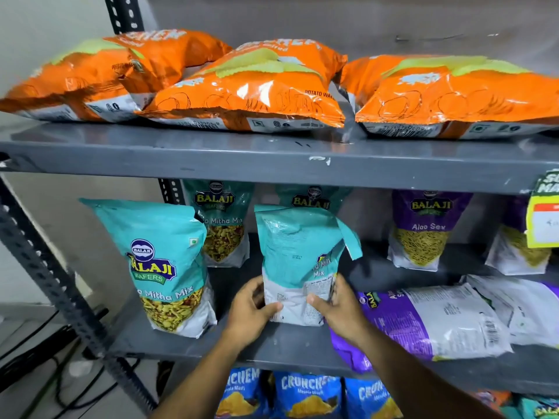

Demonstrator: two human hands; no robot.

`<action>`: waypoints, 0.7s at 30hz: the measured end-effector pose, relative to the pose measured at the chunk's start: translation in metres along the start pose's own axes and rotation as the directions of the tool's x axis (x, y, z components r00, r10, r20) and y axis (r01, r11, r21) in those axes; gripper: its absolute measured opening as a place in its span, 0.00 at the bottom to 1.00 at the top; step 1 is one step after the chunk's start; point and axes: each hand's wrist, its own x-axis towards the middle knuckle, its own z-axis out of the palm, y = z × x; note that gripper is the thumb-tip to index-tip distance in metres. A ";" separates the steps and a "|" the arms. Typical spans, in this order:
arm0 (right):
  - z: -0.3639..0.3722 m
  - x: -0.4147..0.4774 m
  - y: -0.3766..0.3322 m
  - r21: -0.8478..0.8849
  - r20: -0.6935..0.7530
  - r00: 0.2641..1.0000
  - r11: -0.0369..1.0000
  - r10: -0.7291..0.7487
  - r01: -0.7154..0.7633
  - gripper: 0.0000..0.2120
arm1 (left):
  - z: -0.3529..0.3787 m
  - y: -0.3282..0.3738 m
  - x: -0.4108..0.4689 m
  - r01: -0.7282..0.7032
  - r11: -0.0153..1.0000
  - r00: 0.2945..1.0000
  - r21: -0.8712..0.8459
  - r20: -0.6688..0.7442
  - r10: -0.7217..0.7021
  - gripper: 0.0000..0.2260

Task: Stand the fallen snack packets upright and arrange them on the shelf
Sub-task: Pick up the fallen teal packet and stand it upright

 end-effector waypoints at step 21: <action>0.077 -0.061 -0.030 -0.329 -0.156 0.985 0.936 0.077 -0.125 0.43 | 0.049 0.089 -0.038 -0.064 0.888 0.984 0.456 -0.118 0.132 0.26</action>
